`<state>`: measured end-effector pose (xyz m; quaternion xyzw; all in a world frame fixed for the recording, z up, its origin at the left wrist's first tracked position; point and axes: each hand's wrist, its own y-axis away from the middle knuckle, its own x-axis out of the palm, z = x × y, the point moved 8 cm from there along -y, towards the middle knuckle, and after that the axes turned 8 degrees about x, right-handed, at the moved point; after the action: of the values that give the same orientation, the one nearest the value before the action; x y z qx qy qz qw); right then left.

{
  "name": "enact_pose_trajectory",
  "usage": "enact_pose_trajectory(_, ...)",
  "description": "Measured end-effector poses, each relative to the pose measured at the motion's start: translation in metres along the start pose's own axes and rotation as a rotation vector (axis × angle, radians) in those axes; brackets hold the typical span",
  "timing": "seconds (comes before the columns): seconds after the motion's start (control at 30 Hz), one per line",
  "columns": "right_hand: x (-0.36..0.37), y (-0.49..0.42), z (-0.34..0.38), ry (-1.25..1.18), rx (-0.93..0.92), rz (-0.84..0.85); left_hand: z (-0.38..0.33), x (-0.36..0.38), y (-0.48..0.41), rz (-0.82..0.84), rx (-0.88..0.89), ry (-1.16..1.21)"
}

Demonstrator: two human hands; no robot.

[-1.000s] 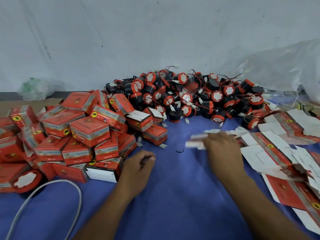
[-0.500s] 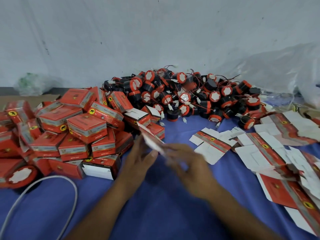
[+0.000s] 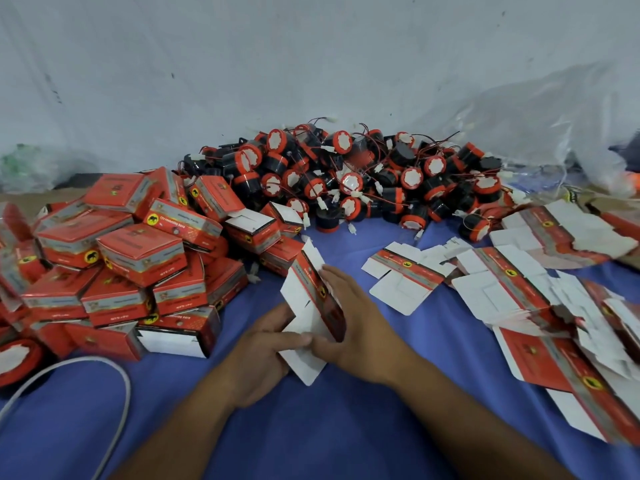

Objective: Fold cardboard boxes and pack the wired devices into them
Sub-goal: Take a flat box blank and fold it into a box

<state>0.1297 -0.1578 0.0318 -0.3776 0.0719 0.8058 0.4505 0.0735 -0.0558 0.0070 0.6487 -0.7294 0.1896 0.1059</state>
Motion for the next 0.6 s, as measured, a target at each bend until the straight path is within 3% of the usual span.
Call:
enact_pose_trajectory(0.17,-0.010,0.002,0.011,-0.054,0.040,-0.033,-0.007,-0.007,-0.002,-0.113,0.103,-0.251)
enact_pose_trajectory(0.27,-0.020,0.003,0.017,0.338,-0.037,-0.197,-0.016,-0.013,-0.002,-0.173,0.185,-0.460)
enact_pose_trajectory(0.33,-0.009,0.003,0.021,0.459,-0.079,-0.176,-0.017,-0.016,-0.001,-0.202,0.213,-0.495)
enact_pose_trajectory(0.43,0.003,0.001,0.012,0.457,-0.021,-0.099,-0.020,-0.020,0.001,-0.258,0.231,-0.480)
enact_pose_trajectory(0.5,0.000,-0.003,0.009,0.506,-0.025,-0.125,-0.024,-0.023,0.003,-0.308,0.264,-0.494)
enact_pose_trajectory(0.6,-0.011,0.000,0.021,0.508,-0.174,-0.256,-0.027,-0.022,0.004,-0.345,0.286,-0.517)
